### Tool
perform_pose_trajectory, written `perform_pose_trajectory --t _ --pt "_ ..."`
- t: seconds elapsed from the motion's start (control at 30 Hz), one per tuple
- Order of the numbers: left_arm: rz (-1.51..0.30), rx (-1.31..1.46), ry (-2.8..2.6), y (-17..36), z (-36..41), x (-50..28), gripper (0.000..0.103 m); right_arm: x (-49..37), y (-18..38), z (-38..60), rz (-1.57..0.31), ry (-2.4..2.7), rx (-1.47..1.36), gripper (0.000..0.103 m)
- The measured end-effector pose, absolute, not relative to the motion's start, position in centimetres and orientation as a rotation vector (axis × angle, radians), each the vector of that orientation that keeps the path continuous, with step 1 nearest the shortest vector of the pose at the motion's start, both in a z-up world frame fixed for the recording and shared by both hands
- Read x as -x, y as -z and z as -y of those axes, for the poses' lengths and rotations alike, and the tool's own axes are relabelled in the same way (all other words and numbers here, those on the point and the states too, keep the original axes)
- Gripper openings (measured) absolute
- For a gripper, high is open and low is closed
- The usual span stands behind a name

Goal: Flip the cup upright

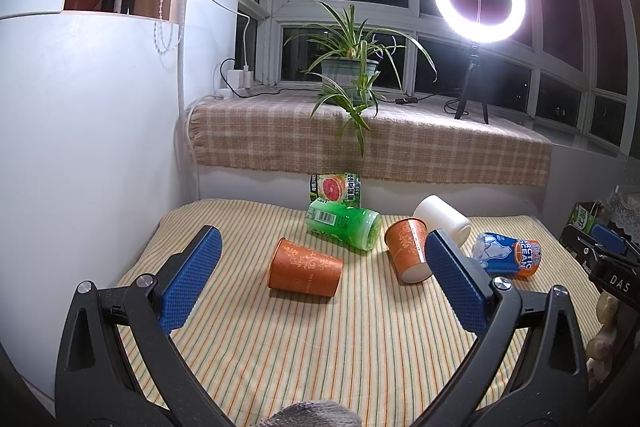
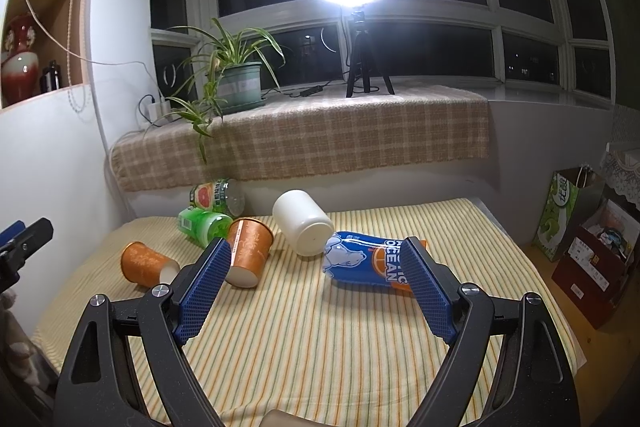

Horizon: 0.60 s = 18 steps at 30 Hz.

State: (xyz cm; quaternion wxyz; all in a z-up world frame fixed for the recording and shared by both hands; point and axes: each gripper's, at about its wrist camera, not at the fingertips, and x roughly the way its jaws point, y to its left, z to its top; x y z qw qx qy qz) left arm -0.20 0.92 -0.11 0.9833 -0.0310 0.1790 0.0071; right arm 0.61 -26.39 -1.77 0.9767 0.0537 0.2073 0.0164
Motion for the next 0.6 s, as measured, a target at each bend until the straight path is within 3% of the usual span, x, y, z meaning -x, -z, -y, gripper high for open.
perform_pose_trajectory --t 0.6 --pt "-0.361 0.064 -0.016 0.73 -1.21 0.43 0.103 -1.25 1.85 25.57 -0.434 -0.052 -0.101 0.086"
